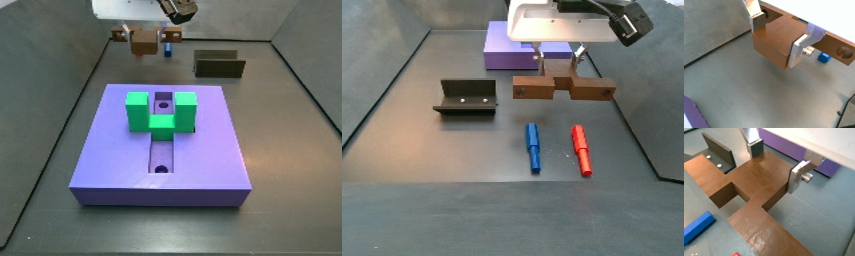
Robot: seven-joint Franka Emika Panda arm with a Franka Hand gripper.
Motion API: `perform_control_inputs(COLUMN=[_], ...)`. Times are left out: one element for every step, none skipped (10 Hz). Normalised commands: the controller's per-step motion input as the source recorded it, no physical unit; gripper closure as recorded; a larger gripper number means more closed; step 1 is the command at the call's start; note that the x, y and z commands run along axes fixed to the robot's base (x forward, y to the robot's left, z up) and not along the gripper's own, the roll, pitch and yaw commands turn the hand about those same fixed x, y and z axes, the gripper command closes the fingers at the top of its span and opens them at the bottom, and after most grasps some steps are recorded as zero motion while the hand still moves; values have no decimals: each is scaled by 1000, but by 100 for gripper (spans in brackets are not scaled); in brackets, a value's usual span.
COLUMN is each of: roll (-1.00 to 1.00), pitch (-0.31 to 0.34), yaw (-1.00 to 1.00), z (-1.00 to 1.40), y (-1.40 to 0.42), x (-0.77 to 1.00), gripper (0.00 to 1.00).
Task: Pick up the brown object. Move up. Place the brown object on the fixture. Regrasp the brown object. Move to above the board. Insert the brown object.
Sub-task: Place the brown object on the fixture.
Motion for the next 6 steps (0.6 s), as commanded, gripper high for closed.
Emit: perform_control_inputs(roll=[-740, -1000, -1000, -1000, -1000, -1000], pitch=[-103, -63, 0, 0, 0, 34], yaw=[-349, -349, -200, -114, -103, -34], z=[-337, 120, 329, 349, 277, 134], y=[-186, 0, 26, 57, 34, 0], x=[129, 186, 489, 517, 671, 731], gripper=[100, 100, 100, 100, 100, 100])
